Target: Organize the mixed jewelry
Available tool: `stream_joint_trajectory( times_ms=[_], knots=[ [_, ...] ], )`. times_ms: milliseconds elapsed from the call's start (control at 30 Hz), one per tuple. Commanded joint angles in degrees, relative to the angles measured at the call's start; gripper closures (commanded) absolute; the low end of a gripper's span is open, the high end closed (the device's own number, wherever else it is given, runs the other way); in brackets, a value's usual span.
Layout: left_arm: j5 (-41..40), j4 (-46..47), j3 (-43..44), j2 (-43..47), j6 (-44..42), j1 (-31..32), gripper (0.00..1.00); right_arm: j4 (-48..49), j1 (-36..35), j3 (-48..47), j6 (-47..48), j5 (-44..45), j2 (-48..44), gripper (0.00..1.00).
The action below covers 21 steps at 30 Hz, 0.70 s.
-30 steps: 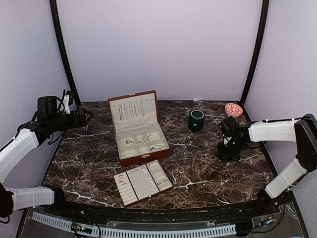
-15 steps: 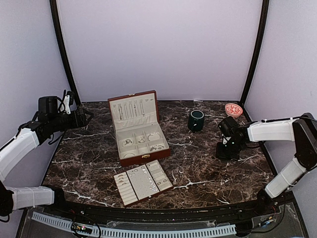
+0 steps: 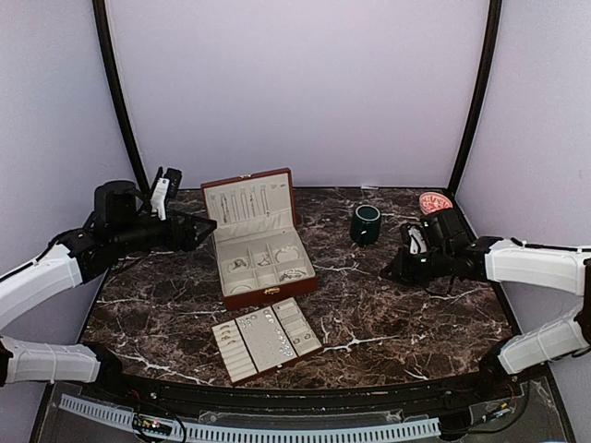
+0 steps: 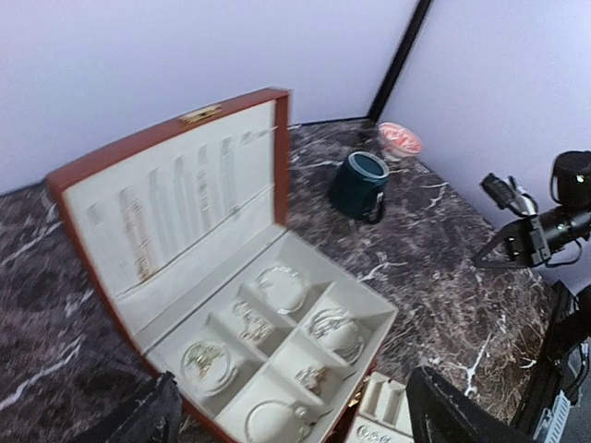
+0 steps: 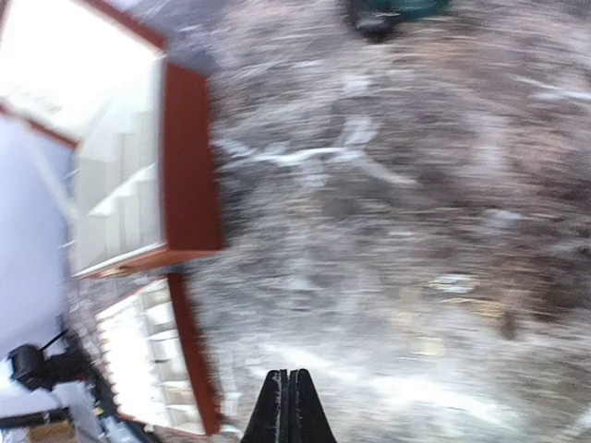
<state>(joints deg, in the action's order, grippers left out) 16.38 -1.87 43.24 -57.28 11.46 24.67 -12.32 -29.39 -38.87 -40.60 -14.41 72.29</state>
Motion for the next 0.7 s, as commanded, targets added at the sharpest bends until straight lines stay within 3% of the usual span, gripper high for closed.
stream_joint_trajectory(
  times_ms=[0, 167, 233, 433, 667],
  knots=[
    [-0.90, 16.40, -4.46, 1.79, -2.87, 10.98, 0.13, 21.02, -7.53, 2.06, -7.41, -10.34, -0.17, 1.00],
    [-3.37, 31.81, -7.33, -5.14, -7.23, 27.47, 0.13, 39.20, -15.62, 1.97, -14.39, -12.99, 2.74, 1.00],
    [-4.37, 34.14, -6.60, -9.74, -8.28, 30.88, 0.13, 45.18, -17.59, 2.44, -17.06, -13.75, 3.95, 1.00],
    [-6.69, 38.54, -4.80, -17.35, -8.22, 34.66, 0.16, 52.67, -21.95, 2.55, -19.36, -14.33, 5.58, 1.00],
    [-6.19, 40.66, -3.67, -20.11, -8.23, 35.10, 0.37, 53.29, -23.25, 2.54, -19.07, -15.40, 5.63, 1.00]
  ],
)
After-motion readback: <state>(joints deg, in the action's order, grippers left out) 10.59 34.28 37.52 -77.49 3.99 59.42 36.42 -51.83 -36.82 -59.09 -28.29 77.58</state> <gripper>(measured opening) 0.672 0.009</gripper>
